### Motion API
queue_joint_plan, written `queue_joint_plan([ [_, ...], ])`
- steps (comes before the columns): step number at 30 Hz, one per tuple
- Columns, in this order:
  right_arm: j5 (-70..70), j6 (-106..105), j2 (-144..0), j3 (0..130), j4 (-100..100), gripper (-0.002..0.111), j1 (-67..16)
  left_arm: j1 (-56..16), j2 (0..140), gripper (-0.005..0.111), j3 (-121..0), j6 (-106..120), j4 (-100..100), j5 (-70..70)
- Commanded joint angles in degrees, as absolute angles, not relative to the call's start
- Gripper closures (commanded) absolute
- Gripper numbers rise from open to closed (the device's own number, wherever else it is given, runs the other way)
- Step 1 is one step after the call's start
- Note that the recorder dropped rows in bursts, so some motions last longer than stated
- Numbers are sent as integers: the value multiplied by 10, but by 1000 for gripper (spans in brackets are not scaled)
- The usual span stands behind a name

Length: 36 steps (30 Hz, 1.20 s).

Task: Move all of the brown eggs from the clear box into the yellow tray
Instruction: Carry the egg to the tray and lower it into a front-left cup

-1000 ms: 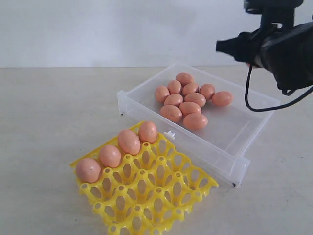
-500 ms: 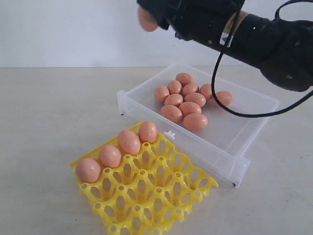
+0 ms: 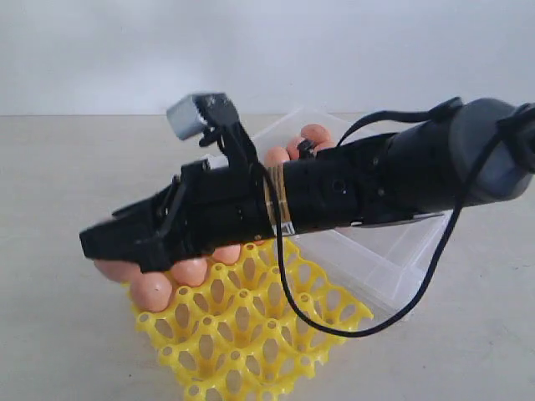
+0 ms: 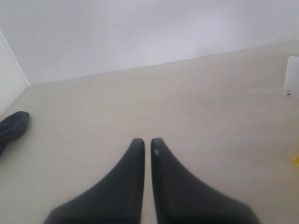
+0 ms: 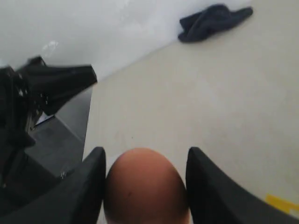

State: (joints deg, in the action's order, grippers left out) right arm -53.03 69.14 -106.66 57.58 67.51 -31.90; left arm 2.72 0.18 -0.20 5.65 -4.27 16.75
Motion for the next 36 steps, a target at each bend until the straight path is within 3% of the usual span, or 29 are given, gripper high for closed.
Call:
queue_joint_plan([
  [1,-553,716,-1088,576,735,108,-320,28,0,103,0,54,-43,168],
  [8,-412,712,-1088,576,822,108,-320,28,0,103,0,54,-43,168],
  [36,-409,625,-1149,576,752,108,-320,28,0,103,0,54,-43,168],
])
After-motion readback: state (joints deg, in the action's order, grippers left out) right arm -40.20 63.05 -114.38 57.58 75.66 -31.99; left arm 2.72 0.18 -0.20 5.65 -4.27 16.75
